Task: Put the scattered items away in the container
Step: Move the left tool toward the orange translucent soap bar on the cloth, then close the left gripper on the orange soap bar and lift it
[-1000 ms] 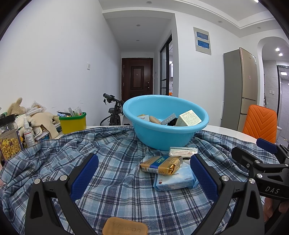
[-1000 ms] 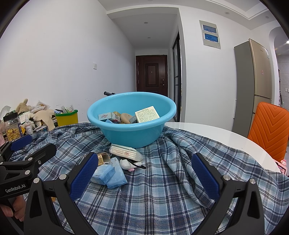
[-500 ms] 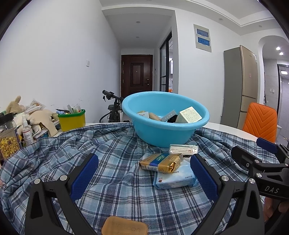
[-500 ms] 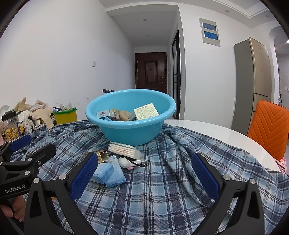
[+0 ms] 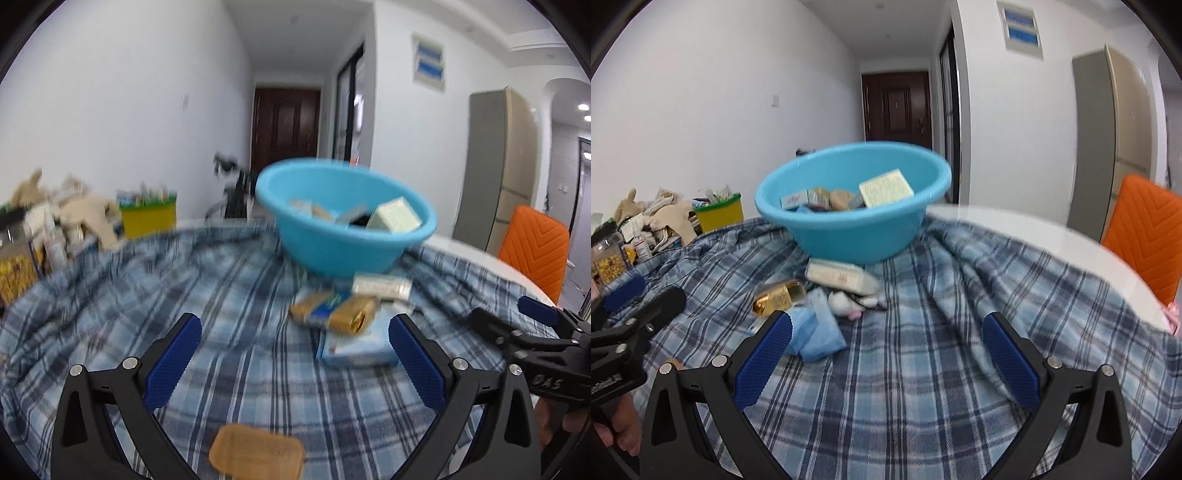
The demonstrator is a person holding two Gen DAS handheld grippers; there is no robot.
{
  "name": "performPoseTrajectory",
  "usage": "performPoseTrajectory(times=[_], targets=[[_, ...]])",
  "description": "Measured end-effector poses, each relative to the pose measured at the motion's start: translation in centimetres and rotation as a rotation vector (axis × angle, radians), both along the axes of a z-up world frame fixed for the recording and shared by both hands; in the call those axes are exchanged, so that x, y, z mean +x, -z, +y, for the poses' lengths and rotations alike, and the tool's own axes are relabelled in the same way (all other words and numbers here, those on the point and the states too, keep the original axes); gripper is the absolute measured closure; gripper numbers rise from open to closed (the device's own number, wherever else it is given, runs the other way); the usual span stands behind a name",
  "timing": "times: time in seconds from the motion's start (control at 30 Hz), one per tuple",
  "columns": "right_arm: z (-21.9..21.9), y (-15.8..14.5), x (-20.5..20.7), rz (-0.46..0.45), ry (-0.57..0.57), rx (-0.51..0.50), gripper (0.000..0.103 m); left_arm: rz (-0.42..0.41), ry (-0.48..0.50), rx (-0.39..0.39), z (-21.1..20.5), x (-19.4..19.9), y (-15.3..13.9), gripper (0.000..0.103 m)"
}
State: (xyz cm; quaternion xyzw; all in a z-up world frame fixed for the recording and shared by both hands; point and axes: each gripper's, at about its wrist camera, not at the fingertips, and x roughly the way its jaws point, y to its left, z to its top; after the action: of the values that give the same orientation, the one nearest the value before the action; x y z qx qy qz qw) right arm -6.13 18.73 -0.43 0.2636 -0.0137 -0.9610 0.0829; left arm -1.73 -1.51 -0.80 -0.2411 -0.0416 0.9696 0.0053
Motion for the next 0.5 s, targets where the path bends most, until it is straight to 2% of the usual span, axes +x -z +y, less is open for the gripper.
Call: performPoseTrajectory(times=[0.1, 0.2, 0.5], targets=[[0.5, -0.2, 0.2, -0.051, 0.005, -0.004, 0.0, -0.076, -0.015, 0.026, -0.7, -0.3, 0.2, 0.0], [0.4, -0.4, 0.8, -0.096, -0.01, 0.01, 0.0, -0.135, -0.006, 0.012, -0.9, 0.0, 0.3, 0.0], [-0.8, -0.6, 2.2, -0.191, -0.076, 0.023, 0.0, -0.204, 0.019, -0.158, 0.4, 1.9, 0.3, 0.0]])
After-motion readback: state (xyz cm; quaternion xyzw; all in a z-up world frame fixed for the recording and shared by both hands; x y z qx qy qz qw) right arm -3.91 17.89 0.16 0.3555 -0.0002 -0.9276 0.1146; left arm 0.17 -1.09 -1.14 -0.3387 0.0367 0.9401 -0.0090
